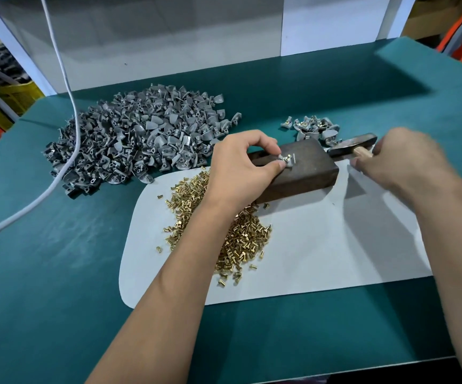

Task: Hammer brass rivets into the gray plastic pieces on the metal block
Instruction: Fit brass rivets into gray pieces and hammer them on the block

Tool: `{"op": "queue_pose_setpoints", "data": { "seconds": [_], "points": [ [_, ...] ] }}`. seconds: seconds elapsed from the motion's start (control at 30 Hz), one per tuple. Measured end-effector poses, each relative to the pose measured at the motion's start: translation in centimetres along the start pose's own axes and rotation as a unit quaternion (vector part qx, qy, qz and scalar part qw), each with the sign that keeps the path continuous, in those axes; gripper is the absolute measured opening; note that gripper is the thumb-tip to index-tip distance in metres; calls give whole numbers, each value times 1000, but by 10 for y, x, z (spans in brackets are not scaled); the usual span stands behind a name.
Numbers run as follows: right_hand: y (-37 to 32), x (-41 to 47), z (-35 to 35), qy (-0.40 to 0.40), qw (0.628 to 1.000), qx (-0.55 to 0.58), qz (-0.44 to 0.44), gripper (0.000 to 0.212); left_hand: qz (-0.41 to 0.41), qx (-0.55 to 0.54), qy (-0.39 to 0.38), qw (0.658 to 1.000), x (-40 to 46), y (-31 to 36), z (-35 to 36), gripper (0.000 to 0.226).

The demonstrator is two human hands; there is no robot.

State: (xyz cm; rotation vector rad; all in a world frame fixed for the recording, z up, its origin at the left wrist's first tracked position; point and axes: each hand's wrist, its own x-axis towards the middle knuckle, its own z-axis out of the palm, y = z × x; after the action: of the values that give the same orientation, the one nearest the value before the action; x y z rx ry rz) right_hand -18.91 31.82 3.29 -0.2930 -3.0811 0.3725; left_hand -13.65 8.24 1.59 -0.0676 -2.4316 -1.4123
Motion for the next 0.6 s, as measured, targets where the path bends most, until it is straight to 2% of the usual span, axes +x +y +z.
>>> {"op": "queue_pose_setpoints", "data": {
  "seconds": [0.17,0.3,0.43,0.53,0.6],
  "points": [
    [-5,2,0,-1,1000,-17,-18,32,-10,-5,-5,1000,1,-3,-4,17],
    [-9,3,-7,50,993,100,-45,31,-24,-11,-13,1000,2,-2,-2,14],
    [-26,-10,-26,52,959,239,-146,28,-27,-13,-14,999,2,-2,-1,10],
    [-39,-28,-35,17,939,257,-228,31,-33,-16,-19,999,2,-3,0,8],
    [-47,-39,-37,-10,938,239,-252,37,-35,-14,-19,999,2,-3,2,9]
  ]
}}
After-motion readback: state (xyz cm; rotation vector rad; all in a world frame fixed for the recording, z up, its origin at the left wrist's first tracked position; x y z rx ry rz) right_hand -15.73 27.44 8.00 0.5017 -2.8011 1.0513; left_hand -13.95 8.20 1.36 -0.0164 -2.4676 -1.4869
